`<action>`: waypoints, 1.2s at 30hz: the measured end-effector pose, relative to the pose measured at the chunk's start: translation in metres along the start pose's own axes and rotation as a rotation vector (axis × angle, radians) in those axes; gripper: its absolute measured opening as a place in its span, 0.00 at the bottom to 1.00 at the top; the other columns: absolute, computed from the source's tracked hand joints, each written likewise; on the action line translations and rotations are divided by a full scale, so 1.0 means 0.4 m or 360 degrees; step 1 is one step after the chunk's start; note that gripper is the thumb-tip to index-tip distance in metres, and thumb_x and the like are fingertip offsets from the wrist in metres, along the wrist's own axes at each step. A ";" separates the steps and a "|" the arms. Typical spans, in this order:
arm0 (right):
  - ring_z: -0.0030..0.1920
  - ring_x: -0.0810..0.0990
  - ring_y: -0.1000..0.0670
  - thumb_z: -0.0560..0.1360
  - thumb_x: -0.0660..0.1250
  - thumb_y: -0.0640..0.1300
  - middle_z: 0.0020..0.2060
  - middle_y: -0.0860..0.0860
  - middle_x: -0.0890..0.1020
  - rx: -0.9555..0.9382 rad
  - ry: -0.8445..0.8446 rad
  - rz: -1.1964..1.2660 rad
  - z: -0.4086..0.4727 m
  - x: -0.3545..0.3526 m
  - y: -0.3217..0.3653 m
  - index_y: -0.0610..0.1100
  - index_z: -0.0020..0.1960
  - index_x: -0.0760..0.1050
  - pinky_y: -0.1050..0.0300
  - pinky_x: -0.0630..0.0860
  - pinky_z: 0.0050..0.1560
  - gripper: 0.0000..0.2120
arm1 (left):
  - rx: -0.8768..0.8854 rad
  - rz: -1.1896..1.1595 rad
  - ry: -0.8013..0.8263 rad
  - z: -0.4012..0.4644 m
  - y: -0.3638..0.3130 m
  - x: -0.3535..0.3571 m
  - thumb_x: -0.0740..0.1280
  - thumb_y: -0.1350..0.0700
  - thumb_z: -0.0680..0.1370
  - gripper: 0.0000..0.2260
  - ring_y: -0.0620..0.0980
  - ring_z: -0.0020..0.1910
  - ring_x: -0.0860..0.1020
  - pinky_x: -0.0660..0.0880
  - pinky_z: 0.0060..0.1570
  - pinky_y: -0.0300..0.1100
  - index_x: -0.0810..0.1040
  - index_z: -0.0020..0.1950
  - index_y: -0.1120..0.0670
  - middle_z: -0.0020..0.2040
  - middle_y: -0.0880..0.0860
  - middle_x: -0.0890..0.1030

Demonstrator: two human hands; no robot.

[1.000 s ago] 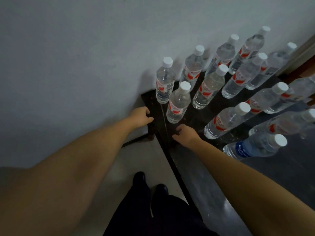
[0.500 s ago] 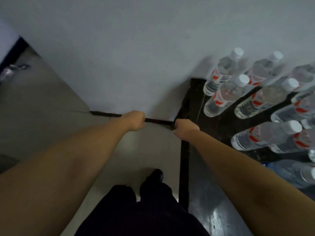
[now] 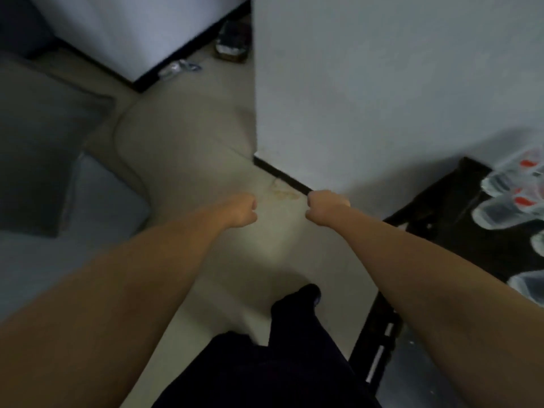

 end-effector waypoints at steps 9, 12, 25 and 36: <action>0.61 0.76 0.42 0.78 0.59 0.42 0.61 0.43 0.76 -0.0718 0.0013 -0.0388 -0.090 0.052 0.570 0.41 0.63 0.72 0.54 0.71 0.55 0.15 | -0.0623 -0.0297 -0.0129 -0.416 0.438 0.035 0.58 0.58 0.80 0.15 0.58 0.62 0.74 0.71 0.58 0.42 0.75 0.62 0.64 0.64 0.61 0.75; 0.62 0.76 0.42 0.78 0.59 0.43 0.62 0.43 0.77 -0.0910 0.0017 -0.0564 -0.128 0.075 0.734 0.42 0.64 0.73 0.52 0.73 0.57 0.16 | -0.0898 -0.0489 -0.0275 -0.554 0.532 0.051 0.60 0.57 0.80 0.17 0.57 0.64 0.73 0.70 0.60 0.43 0.74 0.66 0.61 0.66 0.60 0.74; 0.63 0.76 0.41 0.78 0.58 0.44 0.63 0.43 0.77 -0.2156 0.0097 -0.1461 -0.467 0.296 1.319 0.40 0.65 0.73 0.50 0.74 0.57 0.17 | -0.2196 -0.1294 -0.0714 -1.159 0.681 0.351 0.63 0.56 0.78 0.16 0.58 0.63 0.74 0.71 0.58 0.43 0.73 0.65 0.58 0.65 0.60 0.75; 0.64 0.75 0.40 0.79 0.58 0.45 0.64 0.41 0.75 -0.3037 0.0182 -0.1978 -0.887 0.585 1.386 0.39 0.66 0.73 0.50 0.72 0.60 0.18 | -0.2957 -0.1818 -0.0979 -1.360 0.427 0.601 0.61 0.54 0.79 0.15 0.56 0.61 0.75 0.71 0.54 0.44 0.72 0.65 0.57 0.63 0.57 0.75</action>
Point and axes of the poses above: each hand's wrist, its own z-axis towards the middle knuckle, its own x-axis out of the palm, y = z × x, the point moved 4 cm from there along z, towards the middle knuckle
